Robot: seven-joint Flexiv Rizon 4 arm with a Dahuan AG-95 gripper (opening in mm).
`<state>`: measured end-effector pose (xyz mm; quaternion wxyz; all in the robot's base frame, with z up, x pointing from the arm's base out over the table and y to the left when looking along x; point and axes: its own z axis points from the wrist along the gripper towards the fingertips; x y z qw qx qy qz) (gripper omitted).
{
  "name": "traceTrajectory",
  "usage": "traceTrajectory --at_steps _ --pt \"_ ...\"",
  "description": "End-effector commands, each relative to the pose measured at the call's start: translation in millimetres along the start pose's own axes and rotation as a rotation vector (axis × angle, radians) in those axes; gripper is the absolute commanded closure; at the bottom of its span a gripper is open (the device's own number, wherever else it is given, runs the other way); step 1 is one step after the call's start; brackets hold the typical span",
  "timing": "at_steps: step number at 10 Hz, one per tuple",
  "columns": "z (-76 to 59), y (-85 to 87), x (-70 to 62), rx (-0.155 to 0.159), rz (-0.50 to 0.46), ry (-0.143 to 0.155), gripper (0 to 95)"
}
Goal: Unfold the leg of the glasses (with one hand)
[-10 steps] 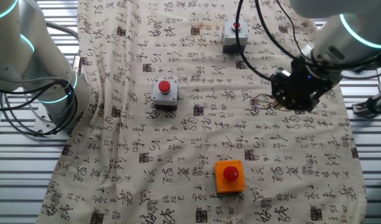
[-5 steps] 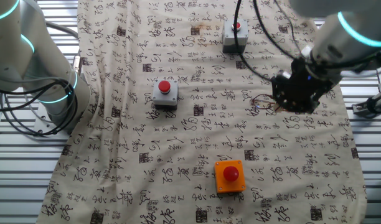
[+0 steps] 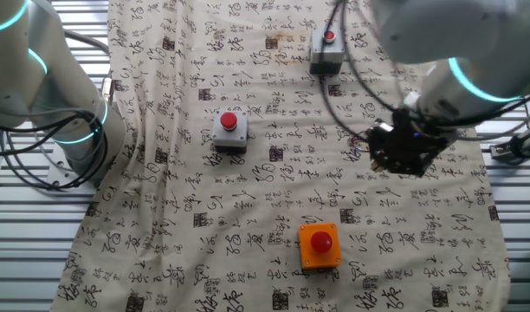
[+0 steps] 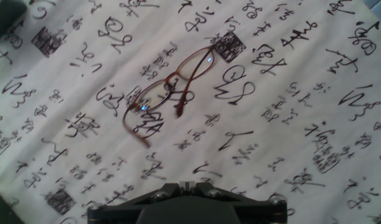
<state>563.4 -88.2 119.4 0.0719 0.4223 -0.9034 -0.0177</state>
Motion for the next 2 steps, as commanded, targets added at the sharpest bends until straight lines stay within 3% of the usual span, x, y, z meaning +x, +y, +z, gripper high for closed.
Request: traceTrajectory --at_steps 1,2 --pt "-1.1 -1.7 -2.2 -0.009 -0.001 0.008 95.0" --pt "-0.7 -1.2 -1.6 -0.01 -0.005 0.008 95.0"
